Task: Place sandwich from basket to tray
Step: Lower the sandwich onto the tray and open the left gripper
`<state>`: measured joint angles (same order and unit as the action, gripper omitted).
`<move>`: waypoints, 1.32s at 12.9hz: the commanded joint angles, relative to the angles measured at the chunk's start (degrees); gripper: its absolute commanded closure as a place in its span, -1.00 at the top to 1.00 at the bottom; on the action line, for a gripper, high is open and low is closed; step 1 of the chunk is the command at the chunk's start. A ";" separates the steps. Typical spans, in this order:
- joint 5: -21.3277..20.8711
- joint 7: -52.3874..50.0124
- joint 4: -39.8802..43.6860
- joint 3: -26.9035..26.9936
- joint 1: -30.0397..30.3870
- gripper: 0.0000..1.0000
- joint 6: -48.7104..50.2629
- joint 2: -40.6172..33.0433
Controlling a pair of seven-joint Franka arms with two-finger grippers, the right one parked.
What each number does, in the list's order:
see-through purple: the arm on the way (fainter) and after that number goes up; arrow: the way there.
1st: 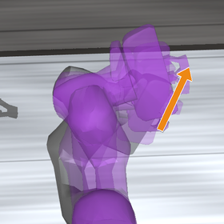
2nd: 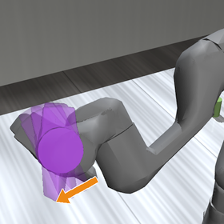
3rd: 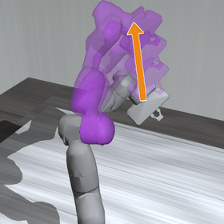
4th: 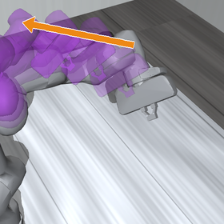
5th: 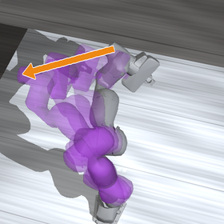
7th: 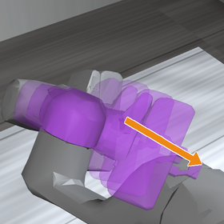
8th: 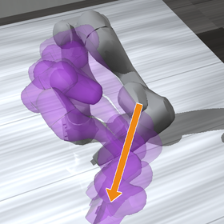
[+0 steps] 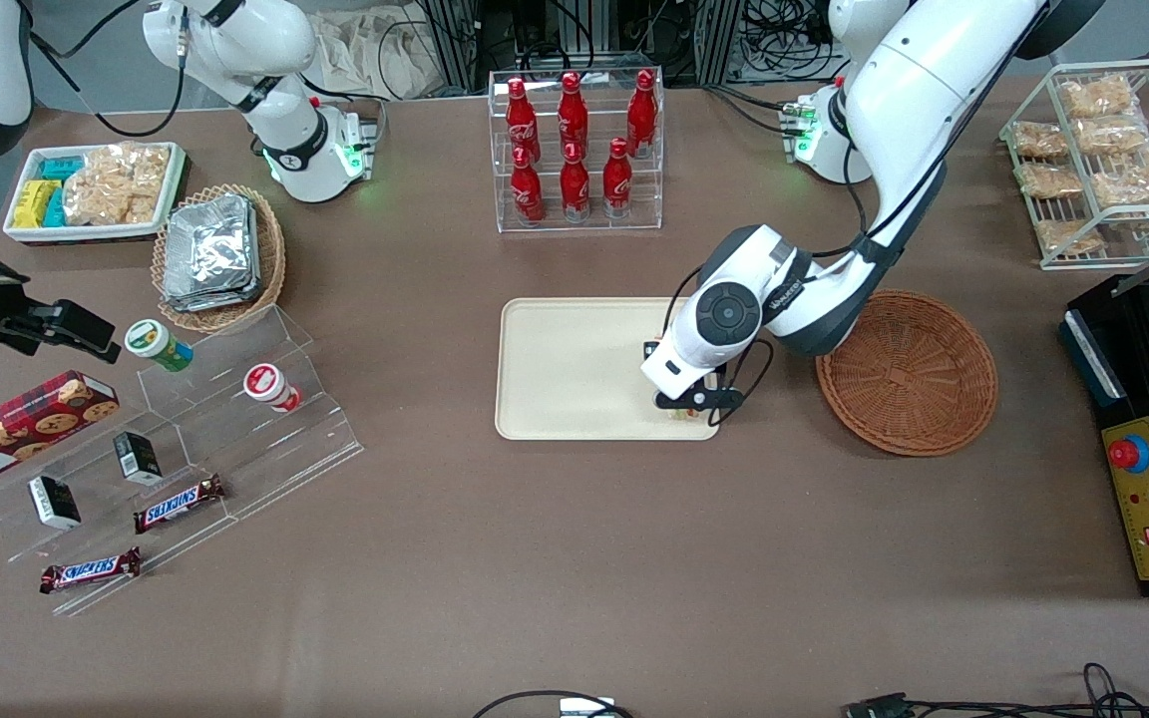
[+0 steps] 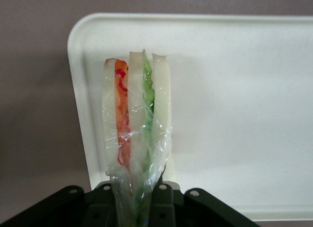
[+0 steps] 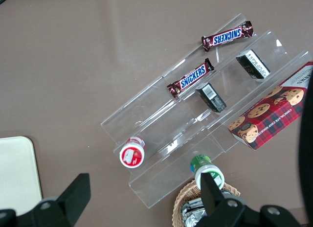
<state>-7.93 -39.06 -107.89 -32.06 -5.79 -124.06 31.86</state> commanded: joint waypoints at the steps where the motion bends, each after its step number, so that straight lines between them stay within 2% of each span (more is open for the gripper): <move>1: -0.95 4.33 -1.62 -0.37 0.60 -1.00 -1.19 1.27; 2: -0.95 4.69 -1.89 -0.37 0.69 -0.95 -0.92 1.18; 3: -0.86 4.61 -1.80 -0.37 0.86 -0.29 -0.40 0.92; 4: -0.77 4.61 -1.80 -0.37 0.95 0.97 0.13 0.57; 8: 0.28 3.74 1.44 -0.46 0.95 1.00 6.01 -2.67; 11: 3.26 3.56 5.47 -0.46 0.95 1.00 12.75 -8.90; 15: 3.53 4.34 23.90 -0.02 1.13 1.00 36.03 -10.33; 17: 3.27 4.52 27.38 -0.02 4.45 1.00 41.08 -14.78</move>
<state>-5.00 -35.14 -84.07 -32.08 -3.91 -87.18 19.63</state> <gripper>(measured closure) 0.000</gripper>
